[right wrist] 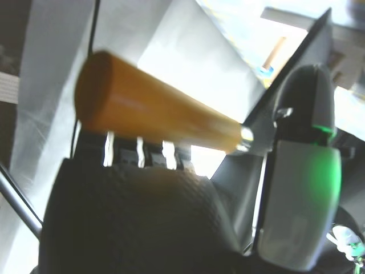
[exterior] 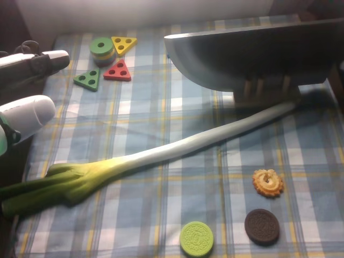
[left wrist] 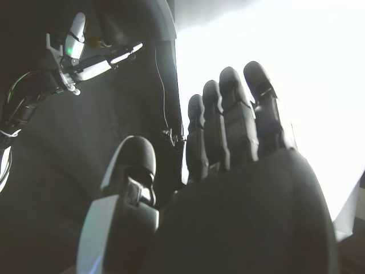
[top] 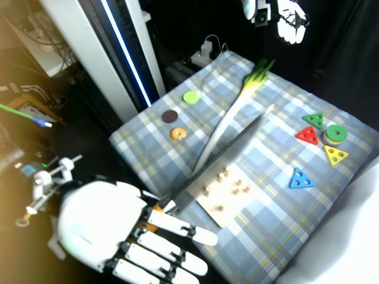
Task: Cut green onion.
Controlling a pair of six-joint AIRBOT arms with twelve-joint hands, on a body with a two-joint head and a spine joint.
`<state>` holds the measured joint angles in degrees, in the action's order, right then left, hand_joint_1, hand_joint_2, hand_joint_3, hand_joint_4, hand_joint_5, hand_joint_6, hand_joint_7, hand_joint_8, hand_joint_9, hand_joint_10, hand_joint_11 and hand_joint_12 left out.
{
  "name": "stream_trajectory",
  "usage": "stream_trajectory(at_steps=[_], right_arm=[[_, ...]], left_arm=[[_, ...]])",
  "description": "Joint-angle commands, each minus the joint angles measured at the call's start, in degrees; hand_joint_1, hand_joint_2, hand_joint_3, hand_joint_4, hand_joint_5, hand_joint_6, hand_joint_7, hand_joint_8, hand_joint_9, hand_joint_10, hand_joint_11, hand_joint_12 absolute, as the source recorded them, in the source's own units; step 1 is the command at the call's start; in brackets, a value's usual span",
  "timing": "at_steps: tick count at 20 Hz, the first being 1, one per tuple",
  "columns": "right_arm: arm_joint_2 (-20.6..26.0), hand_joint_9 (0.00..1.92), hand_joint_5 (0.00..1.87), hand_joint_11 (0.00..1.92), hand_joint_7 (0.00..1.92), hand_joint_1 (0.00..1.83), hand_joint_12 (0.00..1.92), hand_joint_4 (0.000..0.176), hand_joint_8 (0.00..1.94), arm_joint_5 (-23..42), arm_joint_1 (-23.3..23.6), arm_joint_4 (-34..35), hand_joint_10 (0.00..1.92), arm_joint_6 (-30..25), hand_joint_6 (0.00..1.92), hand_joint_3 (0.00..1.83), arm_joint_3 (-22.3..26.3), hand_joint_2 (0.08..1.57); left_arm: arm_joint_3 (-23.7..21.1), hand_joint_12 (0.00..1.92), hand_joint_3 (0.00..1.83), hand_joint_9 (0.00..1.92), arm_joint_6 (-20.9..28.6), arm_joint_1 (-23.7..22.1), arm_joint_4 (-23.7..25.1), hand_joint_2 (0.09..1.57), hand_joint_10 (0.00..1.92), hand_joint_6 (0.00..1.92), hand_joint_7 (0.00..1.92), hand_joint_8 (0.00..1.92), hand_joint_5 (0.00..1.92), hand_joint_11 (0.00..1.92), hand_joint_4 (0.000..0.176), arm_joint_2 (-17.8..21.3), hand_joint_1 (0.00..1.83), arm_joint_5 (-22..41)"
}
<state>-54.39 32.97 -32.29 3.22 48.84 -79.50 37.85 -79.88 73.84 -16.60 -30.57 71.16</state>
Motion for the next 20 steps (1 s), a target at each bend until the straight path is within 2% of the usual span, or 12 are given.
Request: stream_trajectory(at_steps=[1,3,5,8,9,10,11,13,17,18,19,20], right_arm=[[0.28,0.07,0.09,0.03,0.13,0.88,0.01,0.108,0.01,6.05,1.0,0.83,0.01,0.11,0.01,0.0,-0.54,0.86],[0.12,0.23,0.22,0.16,0.22,0.91,0.07,0.062,0.0,6.06,1.22,0.55,0.01,0.11,0.01,0.0,-0.51,0.91],[0.14,0.48,0.48,0.34,0.46,0.95,0.19,0.006,0.01,6.05,1.23,0.38,0.02,0.11,0.01,0.0,-0.49,0.99],[0.18,0.79,0.79,0.45,0.76,1.04,0.82,0.0,0.01,5.95,1.23,0.27,0.03,0.11,0.01,0.0,-0.42,1.08],[0.19,0.89,0.92,0.56,0.86,1.12,0.94,0.0,0.0,5.92,1.23,0.09,0.04,0.11,0.81,0.0,-0.38,1.14],[0.21,0.94,0.87,0.59,0.89,1.09,0.97,0.0,0.0,5.92,1.23,-0.08,0.05,0.11,1.09,0.0,-0.29,1.16],[0.22,1.01,0.86,0.69,0.9,1.17,0.97,0.013,0.89,5.92,1.23,-0.28,0.06,0.11,1.14,0.0,-0.18,1.17],[0.22,1.08,0.79,0.66,0.93,1.18,1.09,0.003,1.13,5.93,1.23,-0.43,0.05,0.11,1.21,0.0,0.04,1.18],[0.2,1.33,0.84,0.93,1.05,1.24,1.09,0.0,1.03,6.52,1.23,-0.44,0.14,0.11,1.02,0.0,0.54,1.14],[0.2,1.38,0.84,0.96,1.09,1.09,1.23,0.0,0.69,6.7,1.23,-0.44,0.22,0.11,1.16,0.0,0.56,1.19],[0.2,1.23,0.82,1.01,1.11,1.05,1.58,0.0,0.91,6.75,1.27,-0.44,1.0,0.11,1.21,0.0,0.55,1.2],[0.21,1.11,0.77,1.07,1.0,1.0,1.85,0.0,1.46,6.75,1.32,-0.44,1.67,0.11,1.34,0.0,0.53,1.23]], left_arm=[[0.34,0.78,0.0,0.34,0.34,-0.6,-0.42,1.47,0.0,0.0,0.37,0.0,0.37,0.0,0.0,-0.26,0.24,6.75],[0.39,0.79,0.0,0.36,0.46,-0.62,-0.45,1.46,0.0,0.0,0.38,0.0,0.38,0.0,0.0,-0.42,0.26,6.77],[0.37,0.76,0.0,0.36,0.65,-0.61,-0.5,1.46,0.01,0.0,0.38,0.01,0.37,0.0,0.0,-0.44,0.27,6.75],[0.36,0.77,0.0,0.36,0.9,-0.6,-0.64,1.45,0.0,0.01,0.4,0.01,0.39,0.0,0.0,-0.49,0.32,6.76],[0.37,0.74,0.0,0.35,0.93,-0.6,-0.65,1.45,0.0,0.0,0.39,0.0,0.38,0.0,0.0,-0.51,0.33,6.76],[0.37,0.76,0.0,0.36,0.96,-0.6,-0.66,1.45,0.0,0.0,0.39,0.0,0.39,0.0,0.0,-0.52,0.34,6.76],[0.37,0.74,0.0,0.35,1.01,-0.6,-0.67,1.46,0.0,0.0,0.39,0.0,0.38,0.0,0.0,-0.54,0.32,6.76],[0.38,0.76,0.0,0.36,1.09,-0.6,-0.75,1.47,0.0,0.0,0.4,0.0,0.39,0.0,0.0,-0.65,0.27,6.76],[0.39,0.64,0.0,0.34,1.2,-0.61,-0.98,1.47,0.0,0.0,0.38,0.0,0.36,0.0,0.0,-0.76,0.27,6.76],[0.41,0.66,0.0,0.35,1.25,-0.61,-1.0,1.46,0.0,0.01,0.39,0.0,0.37,0.0,0.0,-0.77,0.31,6.76],[0.42,0.63,0.0,0.34,1.27,-0.61,-1.01,1.46,0.0,0.0,0.38,0.0,0.37,0.0,0.0,-0.78,0.3,6.75],[0.43,0.65,0.0,0.36,1.28,-0.61,-1.01,1.46,0.0,0.0,0.39,0.0,0.37,0.0,0.0,-0.78,0.29,6.72]])
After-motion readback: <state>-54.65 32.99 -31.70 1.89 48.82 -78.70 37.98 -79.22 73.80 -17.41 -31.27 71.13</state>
